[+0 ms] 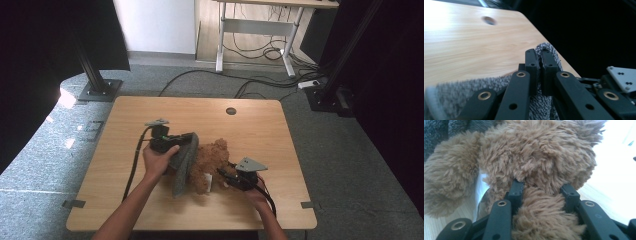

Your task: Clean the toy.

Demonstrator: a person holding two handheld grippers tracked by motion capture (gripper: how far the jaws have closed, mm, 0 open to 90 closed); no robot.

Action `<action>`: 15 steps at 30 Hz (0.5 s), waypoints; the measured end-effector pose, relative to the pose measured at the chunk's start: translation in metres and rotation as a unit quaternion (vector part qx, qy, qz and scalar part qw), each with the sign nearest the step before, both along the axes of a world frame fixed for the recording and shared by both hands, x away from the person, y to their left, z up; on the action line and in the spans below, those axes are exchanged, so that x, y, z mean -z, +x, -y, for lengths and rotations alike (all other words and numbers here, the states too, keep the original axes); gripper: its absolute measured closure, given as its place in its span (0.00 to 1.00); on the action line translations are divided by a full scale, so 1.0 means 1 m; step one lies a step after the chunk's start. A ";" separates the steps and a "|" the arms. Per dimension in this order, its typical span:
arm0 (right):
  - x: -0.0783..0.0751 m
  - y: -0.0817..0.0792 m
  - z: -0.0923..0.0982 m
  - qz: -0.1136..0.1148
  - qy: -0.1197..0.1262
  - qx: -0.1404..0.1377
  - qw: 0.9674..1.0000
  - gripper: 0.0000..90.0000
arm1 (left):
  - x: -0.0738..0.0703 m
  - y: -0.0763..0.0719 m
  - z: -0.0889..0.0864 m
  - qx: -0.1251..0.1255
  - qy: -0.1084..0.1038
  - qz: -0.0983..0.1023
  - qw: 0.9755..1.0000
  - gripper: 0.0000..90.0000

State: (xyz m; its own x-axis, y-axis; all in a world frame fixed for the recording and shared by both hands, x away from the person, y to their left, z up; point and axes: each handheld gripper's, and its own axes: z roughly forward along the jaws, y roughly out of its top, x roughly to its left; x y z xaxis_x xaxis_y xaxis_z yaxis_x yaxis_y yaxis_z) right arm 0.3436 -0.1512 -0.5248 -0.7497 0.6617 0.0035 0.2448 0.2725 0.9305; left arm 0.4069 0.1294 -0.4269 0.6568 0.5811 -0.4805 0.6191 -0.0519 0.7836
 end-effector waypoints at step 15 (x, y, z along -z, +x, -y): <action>0.001 -0.012 -0.003 0.031 -0.039 -0.024 0.998 0.69 | 0.025 -0.006 0.052 0.027 0.096 -0.005 0.995 0.95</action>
State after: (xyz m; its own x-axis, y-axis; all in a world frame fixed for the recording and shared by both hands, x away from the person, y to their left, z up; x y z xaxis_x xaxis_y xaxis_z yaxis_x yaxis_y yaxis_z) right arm 0.3313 -0.1486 -0.5256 -0.7779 0.6213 -0.0940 0.1720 0.3545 0.9191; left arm 0.4007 0.0775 -0.4515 0.6847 0.6273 -0.3711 0.6197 -0.2331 0.7494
